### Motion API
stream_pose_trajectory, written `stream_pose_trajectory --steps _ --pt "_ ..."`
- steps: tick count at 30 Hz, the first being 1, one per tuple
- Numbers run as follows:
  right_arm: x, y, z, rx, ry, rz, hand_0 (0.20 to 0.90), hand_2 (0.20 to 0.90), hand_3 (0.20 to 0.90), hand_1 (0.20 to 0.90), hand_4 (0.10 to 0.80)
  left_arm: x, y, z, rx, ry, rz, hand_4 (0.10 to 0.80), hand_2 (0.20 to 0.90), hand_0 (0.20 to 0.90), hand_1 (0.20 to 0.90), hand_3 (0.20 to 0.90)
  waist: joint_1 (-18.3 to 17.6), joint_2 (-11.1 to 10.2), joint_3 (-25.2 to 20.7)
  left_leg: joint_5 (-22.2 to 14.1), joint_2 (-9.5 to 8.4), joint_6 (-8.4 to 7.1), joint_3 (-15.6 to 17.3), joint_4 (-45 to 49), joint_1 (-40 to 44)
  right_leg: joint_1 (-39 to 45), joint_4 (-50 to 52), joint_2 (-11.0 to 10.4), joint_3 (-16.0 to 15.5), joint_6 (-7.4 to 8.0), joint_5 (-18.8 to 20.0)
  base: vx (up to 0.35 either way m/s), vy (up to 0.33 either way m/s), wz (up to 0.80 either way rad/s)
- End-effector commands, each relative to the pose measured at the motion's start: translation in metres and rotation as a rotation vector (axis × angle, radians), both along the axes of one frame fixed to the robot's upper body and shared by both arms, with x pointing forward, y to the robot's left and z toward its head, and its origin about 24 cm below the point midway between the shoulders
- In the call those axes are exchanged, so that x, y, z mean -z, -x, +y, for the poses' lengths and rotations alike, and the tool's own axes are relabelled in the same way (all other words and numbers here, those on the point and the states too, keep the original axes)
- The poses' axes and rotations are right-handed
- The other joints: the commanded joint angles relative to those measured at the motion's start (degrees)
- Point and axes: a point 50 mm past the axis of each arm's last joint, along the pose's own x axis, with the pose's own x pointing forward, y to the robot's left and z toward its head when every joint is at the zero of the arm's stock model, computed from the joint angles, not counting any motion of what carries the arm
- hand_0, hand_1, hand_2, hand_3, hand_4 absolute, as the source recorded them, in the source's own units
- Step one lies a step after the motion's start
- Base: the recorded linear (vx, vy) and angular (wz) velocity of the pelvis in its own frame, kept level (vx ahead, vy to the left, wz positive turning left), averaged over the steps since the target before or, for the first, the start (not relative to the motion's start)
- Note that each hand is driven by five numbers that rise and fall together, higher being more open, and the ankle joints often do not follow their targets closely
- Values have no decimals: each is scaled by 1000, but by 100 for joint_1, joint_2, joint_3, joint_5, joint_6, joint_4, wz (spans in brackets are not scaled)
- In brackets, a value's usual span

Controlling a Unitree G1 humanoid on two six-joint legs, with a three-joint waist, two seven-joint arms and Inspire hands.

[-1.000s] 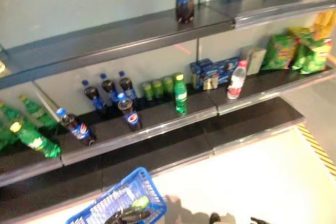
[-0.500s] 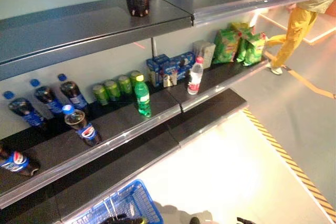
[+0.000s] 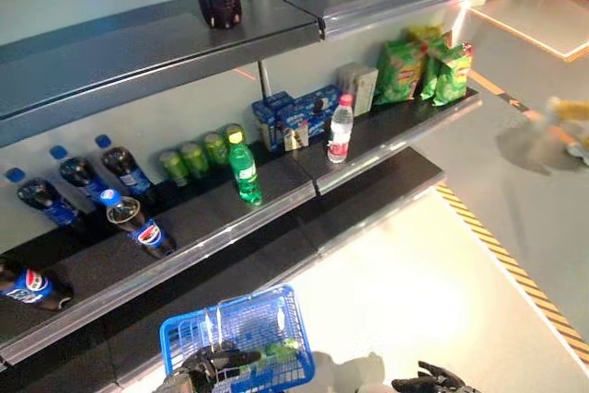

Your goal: Pick up the drink and place into the basket.

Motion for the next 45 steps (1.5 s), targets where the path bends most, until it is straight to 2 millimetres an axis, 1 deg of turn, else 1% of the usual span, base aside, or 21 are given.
stream_pose_trajectory --steps 1,2,3,4,7,8,10,11,13,14,15,17,21,23,24,28,30,34,38,41,45 --pt "-5 -7 -12 90 9 -22 900 900 900 900 800 -8 -2 22 -33 -23 -38 100 300 300 300 200 122 -415 -234 -760 -658 208 406 962 -308 -357 -1846 -513 274 385 2172 244 -285 89" --pt "-5 -6 -12 79 5 -14 900 900 900 900 800 -7 1 24 -41 -33 -24 100 300 300 300 200 83 -456 -243 -871 -651 247 294 1047 -298 -379 -1647 -374 528 376 2120 305 -359 88" --pt "-4 -5 -11 64 4 -6 900 900 900 900 800 -6 4 24 -51 -32 -20 100 300 300 300 200 65 -469 -266 -921 -659 279 205 1063 -299 -331 -1558 -273 636 389 2036 340 -399 97" --pt "-4 -2 -11 58 12 6 900 900 900 900 800 -3 11 22 -55 -25 -12 100 300 300 300 200 103 -480 -318 -970 -617 222 87 1117 -245 -255 -1437 -206 667 340 1926 274 -322 104" --pt "-2 3 -10 32 19 32 900 900 900 900 800 1 24 18 -54 -16 5 100 300 300 300 200 220 -462 -428 -918 -443 68 -37 1013 -105 -45 -1414 -165 395 215 1742 209 -249 107" --pt "-2 3 -11 32 17 28 900 900 900 900 800 2 27 17 -47 -14 7 100 300 300 300 200 289 -477 -450 -875 -393 -4 -15 1041 -129 67 -1481 -184 247 183 1717 177 -233 78" --pt "-3 3 -11 33 14 22 900 900 900 900 800 3 28 15 -37 -14 10 100 300 300 300 200 349 -495 -470 -839 -347 -61 24 1077 -177 207 -1614 -245 19 150 1715 120 -171 73" --pt "-3 1 -12 43 13 16 900 900 900 900 800 3 28 15 -27 -20 20 100 300 300 300 200 384 -492 -488 -761 -265 -122 201 1027 -206 321 -1739 -298 -218 131 1703 95 -141 85" --pt "-3 3 -12 74 16 14 900 900 900 900 800 3 27 15 0 -23 27 100 300 300 300 200 367 -459 -527 -637 -177 -182 408 854 -207 425 -1830 -310 -482 116 1670 54 -89 120" --pt "-2 6 -13 94 14 13 900 900 900 900 800 3 27 16 18 -27 33 100 300 300 300 200 353 -422 -553 -549 -113 -217 583 705 -202 475 -1851 -305 -644 106 1624 33 -53 142" --pt "-1 11 -13 109 12 18 900 900 900 900 800 2 27 16 39 -27 36 100 300 300 300 200 298 -352 -590 -410 -20 -251 878 448 -170 524 -1846 -278 -865 79 1543 26 -46 141" --pt "0 19 -12 105 17 33 900 900 900 900 800 2 24 15 45 -18 27 100 300 300 300 200 215 -239 -623 -198 81 -311 1198 87 -135 544 -1844 -257 -1125 56 1473 -6 9 132" --pt "3 29 -11 86 26 57 900 900 900 900 800 3 21 6 29 13 -2 100 300 300 300 200 208 -74 -574 102 154 -403 1321 -295 -213 584 -1946 -237 -1318 43 1422 -17 51 103" --pt "1 21 -12 52 30 43 900 900 900 900 800 2 16 2 15 31 -31 100 300 300 300 200 278 10 -495 262 184 -469 1252 -342 -412 486 -1963 -237 -1335 30 1434 -217 153 79" --pt "-4 5 -15 43 47 9 900 900 900 900 800 0 5 -5 18 41 -54 100 300 300 300 200 327 81 -384 355 188 -503 1244 -307 -624 311 -1899 -272 -1370 3 1422 -251 169 57" --pt "-9 -11 -19 68 71 -30 900 900 900 900 800 0 -3 -11 44 53 -57 100 300 300 300 200 311 83 -249 334 121 -485 1350 -35 -807 211 -1697 -375 -1418 -36 1371 -129 198 33" --pt "-9 -10 -20 80 76 -36 900 900 900 900 800 1 1 -13 59 59 -45 100 300 300 300 200 277 57 -226 333 86 -424 1437 -93 -737 274 -1609 -433 -1470 -5 1331 -9 278 22" --pt "-5 3 -15 78 55 -20 900 900 900 900 800 1 11 0 46 41 -28 100 300 300 300 200 257 -56 -291 297 19 -298 1449 -341 -515 378 -1520 -469 -1388 161 1325 62 163 15" --pt "1 13 -6 63 32 -2 900 900 900 900 800 -3 9 12 38 16 -43 100 300 300 300 200 262 -220 -272 168 -10 -187 1552 -323 -385 246 -1342 -593 -1357 376 1424 56 62 1" --pt "2 12 -1 55 19 -2 900 900 900 900 800 -4 7 16 27 2 -56 100 300 300 300 200 308 -314 -250 102 -34 -119 1609 -291 -367 189 -1324 -662 -1389 468 1494 22 15 1" --pt "3 5 5 29 6 0 900 900 900 900 800 -6 6 21 7 -15 -61 100 300 300 300 200 367 -398 -237 31 -36 -46 1684 -203 -394 160 -1315 -705 -1414 516 1540 27 -1 -2"
